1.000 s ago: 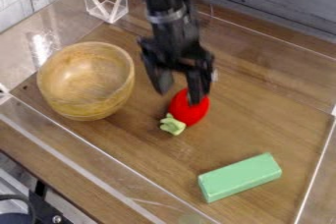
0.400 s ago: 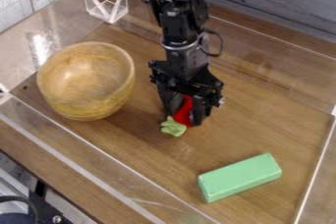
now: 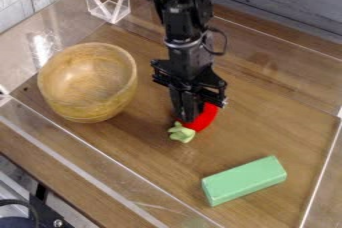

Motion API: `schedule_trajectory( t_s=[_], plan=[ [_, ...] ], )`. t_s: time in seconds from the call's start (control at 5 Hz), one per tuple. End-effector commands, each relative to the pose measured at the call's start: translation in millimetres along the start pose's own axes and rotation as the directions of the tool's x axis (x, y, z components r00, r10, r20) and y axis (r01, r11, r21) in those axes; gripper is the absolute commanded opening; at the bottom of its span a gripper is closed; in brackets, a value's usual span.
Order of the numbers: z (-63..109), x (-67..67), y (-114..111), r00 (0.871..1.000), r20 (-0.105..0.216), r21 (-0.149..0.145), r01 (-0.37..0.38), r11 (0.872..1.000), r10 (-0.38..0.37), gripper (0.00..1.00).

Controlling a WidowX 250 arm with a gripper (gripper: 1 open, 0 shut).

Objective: Move the red object to the left side of the table

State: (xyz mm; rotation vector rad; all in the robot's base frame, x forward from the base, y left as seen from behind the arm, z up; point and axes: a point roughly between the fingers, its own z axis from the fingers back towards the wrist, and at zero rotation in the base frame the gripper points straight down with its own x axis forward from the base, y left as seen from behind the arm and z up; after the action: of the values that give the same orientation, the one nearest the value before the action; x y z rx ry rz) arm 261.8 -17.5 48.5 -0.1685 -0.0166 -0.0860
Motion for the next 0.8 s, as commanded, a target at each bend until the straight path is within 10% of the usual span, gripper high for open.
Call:
schedule_trajectory(
  t_s=[0.0,0.6],
  plan=[
    [34.4,11.2,2,0.997,0.081,0.002,0.005,1.000,-0.006,0.00],
    [106.9,9.7,56,0.987,0.150,-0.031,-0.046,0.998,0.051,0.00]
  ],
)
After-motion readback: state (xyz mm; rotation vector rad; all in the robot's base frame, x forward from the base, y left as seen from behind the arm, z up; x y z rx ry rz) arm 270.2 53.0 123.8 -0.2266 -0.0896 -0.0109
